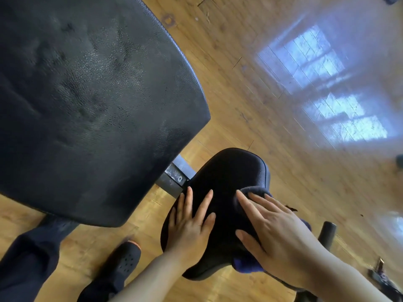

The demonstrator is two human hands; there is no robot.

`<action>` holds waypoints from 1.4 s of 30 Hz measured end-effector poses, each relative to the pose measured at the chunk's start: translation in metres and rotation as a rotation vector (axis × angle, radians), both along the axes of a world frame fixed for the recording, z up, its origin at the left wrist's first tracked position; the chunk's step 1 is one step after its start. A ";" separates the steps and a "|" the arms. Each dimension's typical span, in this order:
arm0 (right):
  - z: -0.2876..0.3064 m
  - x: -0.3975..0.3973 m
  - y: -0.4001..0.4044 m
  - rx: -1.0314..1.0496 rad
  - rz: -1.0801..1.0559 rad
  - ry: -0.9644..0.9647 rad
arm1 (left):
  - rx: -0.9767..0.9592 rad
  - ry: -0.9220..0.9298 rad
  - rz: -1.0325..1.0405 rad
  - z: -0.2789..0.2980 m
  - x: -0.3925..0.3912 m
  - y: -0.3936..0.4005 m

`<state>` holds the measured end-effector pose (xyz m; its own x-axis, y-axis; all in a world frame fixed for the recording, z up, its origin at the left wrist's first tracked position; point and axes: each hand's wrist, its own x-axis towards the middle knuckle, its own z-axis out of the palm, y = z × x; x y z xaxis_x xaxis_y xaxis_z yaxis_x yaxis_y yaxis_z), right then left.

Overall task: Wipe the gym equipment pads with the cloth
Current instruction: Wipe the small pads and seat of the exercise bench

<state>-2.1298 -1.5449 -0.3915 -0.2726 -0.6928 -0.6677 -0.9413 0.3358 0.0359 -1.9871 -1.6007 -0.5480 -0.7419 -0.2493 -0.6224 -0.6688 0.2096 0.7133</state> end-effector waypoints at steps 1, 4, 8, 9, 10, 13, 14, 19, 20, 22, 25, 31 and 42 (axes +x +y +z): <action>0.001 0.001 0.003 0.027 0.034 0.009 | -0.003 0.000 0.004 0.000 0.000 0.001; -0.015 -0.004 -0.004 0.109 0.071 0.040 | -0.015 0.007 0.017 0.001 0.000 0.002; -0.047 -0.011 -0.032 0.125 0.043 0.066 | -0.035 -0.014 -0.010 0.001 -0.002 0.002; -0.049 -0.012 -0.032 0.120 0.039 0.065 | -0.033 -0.013 -0.007 0.001 -0.002 0.001; -0.045 -0.010 -0.030 0.111 0.045 0.054 | -0.027 -0.008 -0.001 0.000 -0.002 0.001; -0.021 0.000 -0.006 0.091 0.107 0.056 | -0.013 -0.005 0.003 0.000 0.000 0.001; -0.012 0.002 0.003 0.077 0.112 0.054 | -0.012 -0.006 0.007 0.001 0.000 0.002; -0.033 -0.005 -0.014 0.083 0.097 0.047 | -0.073 0.036 0.089 -0.001 0.000 0.009; -0.046 -0.010 -0.025 0.068 0.072 0.018 | -0.086 0.046 0.101 -0.003 0.001 0.010; -0.064 -0.015 -0.041 0.094 0.059 0.019 | -0.095 0.068 0.115 -0.006 0.001 0.011; -0.070 -0.017 -0.043 0.077 0.013 0.037 | -0.129 0.123 0.136 -0.012 0.003 0.008; -0.043 -0.012 -0.024 0.107 -0.040 0.051 | -0.205 0.206 0.215 -0.011 0.001 0.006; -0.061 -0.015 -0.027 0.025 -0.191 0.022 | -0.438 0.290 0.113 0.013 -0.014 -0.069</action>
